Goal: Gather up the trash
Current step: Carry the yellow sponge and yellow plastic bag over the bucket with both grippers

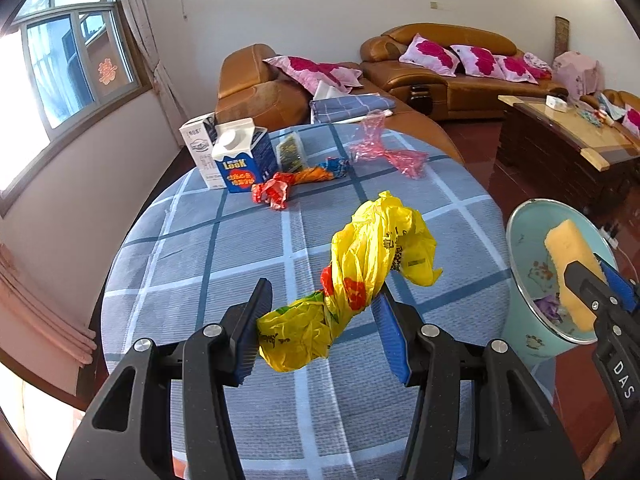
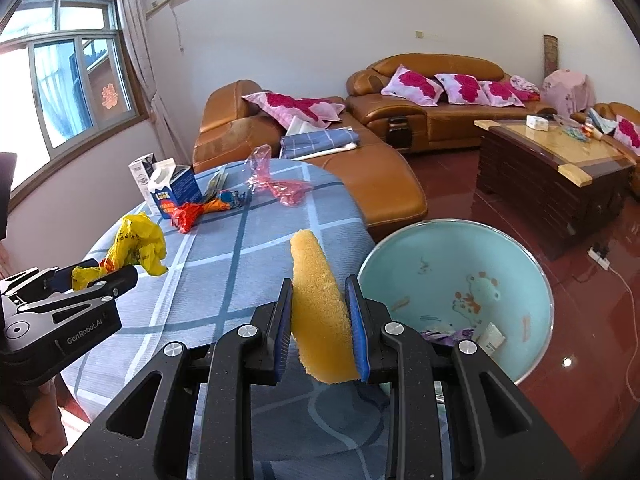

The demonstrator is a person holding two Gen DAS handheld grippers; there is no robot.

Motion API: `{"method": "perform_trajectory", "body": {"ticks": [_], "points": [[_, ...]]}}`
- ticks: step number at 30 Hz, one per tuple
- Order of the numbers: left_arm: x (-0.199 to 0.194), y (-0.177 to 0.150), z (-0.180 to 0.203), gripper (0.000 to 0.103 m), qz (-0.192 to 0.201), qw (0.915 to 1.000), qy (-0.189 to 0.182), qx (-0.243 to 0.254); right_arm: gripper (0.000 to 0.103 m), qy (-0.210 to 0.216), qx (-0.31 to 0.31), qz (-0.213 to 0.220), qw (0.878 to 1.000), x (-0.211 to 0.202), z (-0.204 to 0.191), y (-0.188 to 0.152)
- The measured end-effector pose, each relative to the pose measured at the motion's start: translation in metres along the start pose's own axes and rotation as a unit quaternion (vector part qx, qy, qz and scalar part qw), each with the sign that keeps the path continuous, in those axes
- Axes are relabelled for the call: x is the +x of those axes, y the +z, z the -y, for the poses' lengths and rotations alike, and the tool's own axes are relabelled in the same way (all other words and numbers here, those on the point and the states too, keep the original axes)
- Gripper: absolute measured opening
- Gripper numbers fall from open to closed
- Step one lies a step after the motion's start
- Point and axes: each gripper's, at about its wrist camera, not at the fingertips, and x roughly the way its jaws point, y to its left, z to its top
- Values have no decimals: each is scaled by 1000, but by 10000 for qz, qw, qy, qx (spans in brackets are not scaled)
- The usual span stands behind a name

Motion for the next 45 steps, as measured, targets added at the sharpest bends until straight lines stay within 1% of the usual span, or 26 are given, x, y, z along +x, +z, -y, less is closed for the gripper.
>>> {"method": "perform_trajectory", "body": {"ticks": [10,23,38,45], "points": [[-8,1,21,51,40,9998,-100,156,27,-91,181,70,9998,-8,19,-3],[-14,0,42,51,33,9994,-164,315,27,-137,339,157,9992,-15,35,-4],[-17,1,50,51,52,9991,-204,370,27,-153,428,200,9988,-20,46,-2],[-18,6,60,51,72,9987,-249,431,27,-259,472,222,9983,-20,52,-3]]}}
